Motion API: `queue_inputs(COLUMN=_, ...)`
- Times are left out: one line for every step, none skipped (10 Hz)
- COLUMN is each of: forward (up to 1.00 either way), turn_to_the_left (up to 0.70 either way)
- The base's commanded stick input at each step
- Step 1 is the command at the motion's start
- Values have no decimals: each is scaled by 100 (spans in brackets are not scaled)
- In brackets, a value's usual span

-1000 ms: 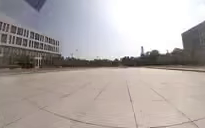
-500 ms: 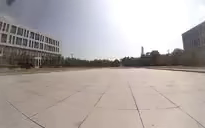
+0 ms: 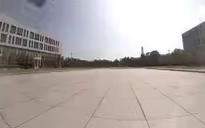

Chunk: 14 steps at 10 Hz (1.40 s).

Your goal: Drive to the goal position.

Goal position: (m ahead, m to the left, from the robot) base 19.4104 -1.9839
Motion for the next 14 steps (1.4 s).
queue_inputs(forward=55, turn_to_the_left=0)
queue_inputs(forward=55, turn_to_the_left=0)
queue_inputs(forward=55, turn_to_the_left=0)
queue_inputs(forward=55, turn_to_the_left=0)
queue_inputs(forward=54, turn_to_the_left=0)
queue_inputs(forward=54, turn_to_the_left=0)
queue_inputs(forward=53, turn_to_the_left=0)
queue_inputs(forward=53, turn_to_the_left=0)
queue_inputs(forward=52, turn_to_the_left=0)
queue_inputs(forward=53, turn_to_the_left=0)
queue_inputs(forward=53, turn_to_the_left=0)
queue_inputs(forward=52, turn_to_the_left=0)
queue_inputs(forward=53, turn_to_the_left=0)
queue_inputs(forward=52, turn_to_the_left=0)
